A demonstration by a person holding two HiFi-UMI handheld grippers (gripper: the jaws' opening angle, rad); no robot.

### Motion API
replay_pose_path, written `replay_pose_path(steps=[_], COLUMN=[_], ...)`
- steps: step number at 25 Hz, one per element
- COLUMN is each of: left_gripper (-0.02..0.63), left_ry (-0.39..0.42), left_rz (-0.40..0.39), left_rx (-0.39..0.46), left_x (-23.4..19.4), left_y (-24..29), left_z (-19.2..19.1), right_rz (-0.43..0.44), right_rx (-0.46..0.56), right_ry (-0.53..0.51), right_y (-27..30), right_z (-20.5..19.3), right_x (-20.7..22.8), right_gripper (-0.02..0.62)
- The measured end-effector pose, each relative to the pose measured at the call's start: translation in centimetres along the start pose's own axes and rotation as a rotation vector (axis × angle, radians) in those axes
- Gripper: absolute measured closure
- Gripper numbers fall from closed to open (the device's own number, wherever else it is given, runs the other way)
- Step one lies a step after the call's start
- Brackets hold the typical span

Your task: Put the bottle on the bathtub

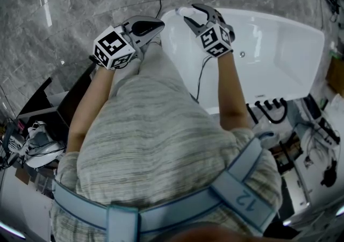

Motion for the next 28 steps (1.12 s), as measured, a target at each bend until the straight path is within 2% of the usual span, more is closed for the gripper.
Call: replay_pose_path(steps=[6,15,19,24,28], left_gripper=[0.601,0.601,0.601,0.601,0.601], left_ry=[0.014,0.027,0.051,0.079,0.113], left_rz=[-0.016,-0.051,-0.085,-0.123,-0.158], left_rx=[0.020,0.057,0.067,0.099,0.123], left_x=[-0.1,-0.4,0.7,2.6,4.3], left_y=[-0.3,-2.7,-4.2,-6.4,-8.0], left_z=[0.3,0.6,0.1,0.1,0.6], right_rz=[-0.059,-0.194,-0.249,-0.311,-0.352], right_rx=[0.032,0.155,0.191,0.284,0.341], right_ry=[0.059,0.280,0.375,0.507,0.557], right_y=[-1.9,-5.0,-6.6,-9.0,-10.5], right_z=[0.7,4.7,6.2,8.5,10.8], right_x=[-0.3,-1.8,-4.2,-7.1,-9.4], right_gripper=[0.416,0.416,0.416,0.417,0.417])
Point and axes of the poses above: the fingertips, and each gripper's own axes: y forward along the fingers, x to its right, z out of its top, the point moved 4 cm from there along -y, backward along the fingers, and after that the axes turned 8 degrees about -y, right-handed, at the moved point
